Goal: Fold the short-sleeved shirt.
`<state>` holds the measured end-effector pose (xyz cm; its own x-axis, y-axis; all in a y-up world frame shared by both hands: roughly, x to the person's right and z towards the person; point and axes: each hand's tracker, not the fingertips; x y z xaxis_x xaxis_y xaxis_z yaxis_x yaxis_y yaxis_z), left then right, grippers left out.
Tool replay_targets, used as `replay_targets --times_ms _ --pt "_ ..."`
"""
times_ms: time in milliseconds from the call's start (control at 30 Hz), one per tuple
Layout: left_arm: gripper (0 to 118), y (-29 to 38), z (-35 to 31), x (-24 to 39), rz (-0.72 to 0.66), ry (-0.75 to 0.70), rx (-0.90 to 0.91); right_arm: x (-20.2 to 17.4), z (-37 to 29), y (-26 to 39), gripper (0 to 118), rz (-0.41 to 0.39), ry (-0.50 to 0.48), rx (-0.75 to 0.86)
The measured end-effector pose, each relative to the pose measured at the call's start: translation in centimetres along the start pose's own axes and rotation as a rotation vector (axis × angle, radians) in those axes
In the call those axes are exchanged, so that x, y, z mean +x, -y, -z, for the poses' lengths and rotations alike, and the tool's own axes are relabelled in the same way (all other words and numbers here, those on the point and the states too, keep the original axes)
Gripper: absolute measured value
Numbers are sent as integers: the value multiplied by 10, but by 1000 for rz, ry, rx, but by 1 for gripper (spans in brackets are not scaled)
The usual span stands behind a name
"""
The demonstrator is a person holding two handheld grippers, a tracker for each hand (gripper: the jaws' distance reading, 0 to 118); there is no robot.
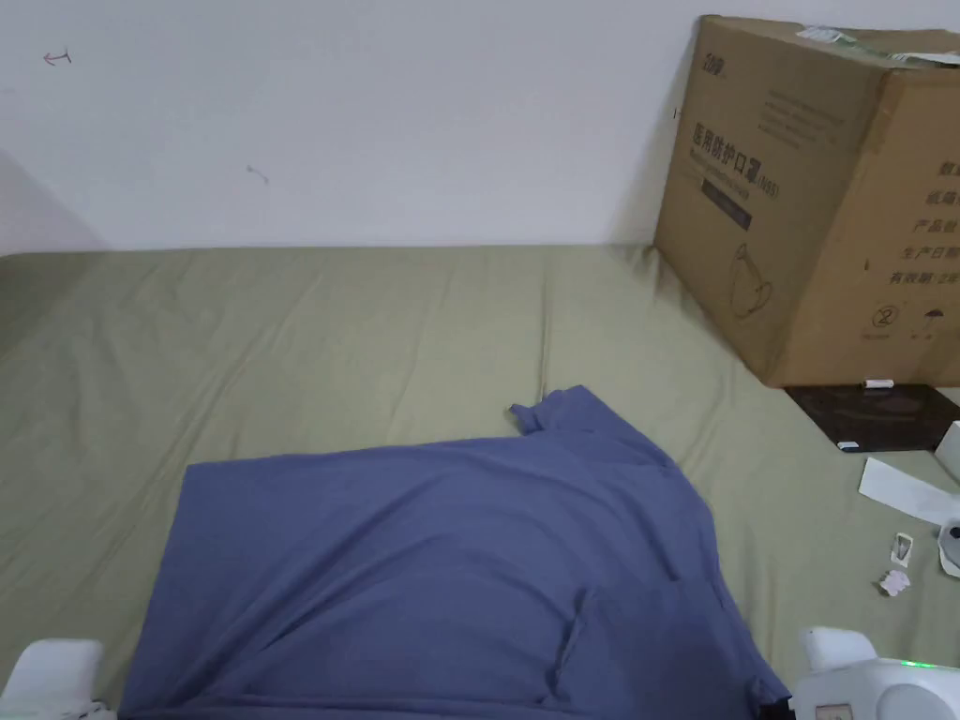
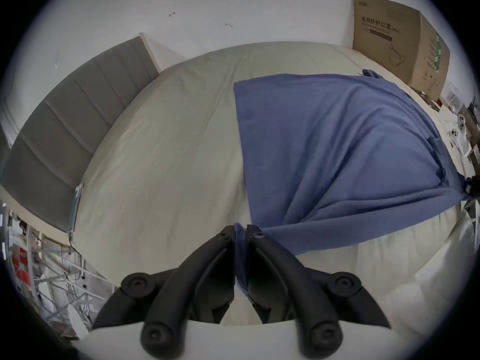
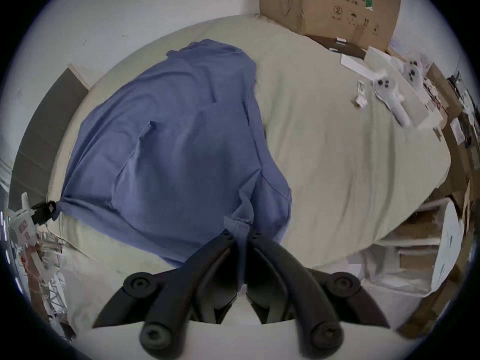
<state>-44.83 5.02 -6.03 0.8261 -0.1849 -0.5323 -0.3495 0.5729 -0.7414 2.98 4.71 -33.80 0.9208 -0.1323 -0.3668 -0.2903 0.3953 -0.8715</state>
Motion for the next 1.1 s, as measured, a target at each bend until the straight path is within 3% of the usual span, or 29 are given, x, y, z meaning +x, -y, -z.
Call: replay_targets --times_ms 133,200,233,267,300,333,500,533,567,600,633,667,867,1100 --pt "7 6 -1 2 -27 -2 15 1 -2 -3 3 5 -2 20" --pt "15 4 -2 3 -44 -17 19 1 -3 -5 3 -11 -7 36" --pt "35 2 -2 3 -53 -21 10 -1 -3 -7 9 -20 -3 36" --pt "55 2 -2 2 -63 -27 0 -2 -3 -7 22 -25 7 41" --pt "71 3 -4 1 -72 -20 -1 -2 -5 -7 44 -34 24 54" --pt "85 4 -7 -1 -81 -12 3 -2 -7 -9 74 -47 37 61" --pt "88 0 -36 -7 -128 46 63 -5 -26 -19 76 -54 -14 113" --pt "87 -3 -40 -8 -135 62 69 -7 -29 -22 69 -46 -41 129" --pt "82 -6 -45 -7 -151 84 79 -9 -31 -27 53 -39 -59 143" --pt "64 -9 -48 -8 -169 120 99 -13 -33 -31 24 -42 -61 156" --pt "26 -12 -51 -8 -182 145 116 -16 -32 -35 1 -50 -59 182" --pt "0 -15 -50 -7 -192 154 112 -21 -30 -38 1 -50 -38 195" --pt "0 -30 -26 2 -261 180 62 -44 -5 -53 0 -51 -58 181" --pt "0 -106 22 11 -190 172 35 -77 27 -122 0 -95 -68 171"
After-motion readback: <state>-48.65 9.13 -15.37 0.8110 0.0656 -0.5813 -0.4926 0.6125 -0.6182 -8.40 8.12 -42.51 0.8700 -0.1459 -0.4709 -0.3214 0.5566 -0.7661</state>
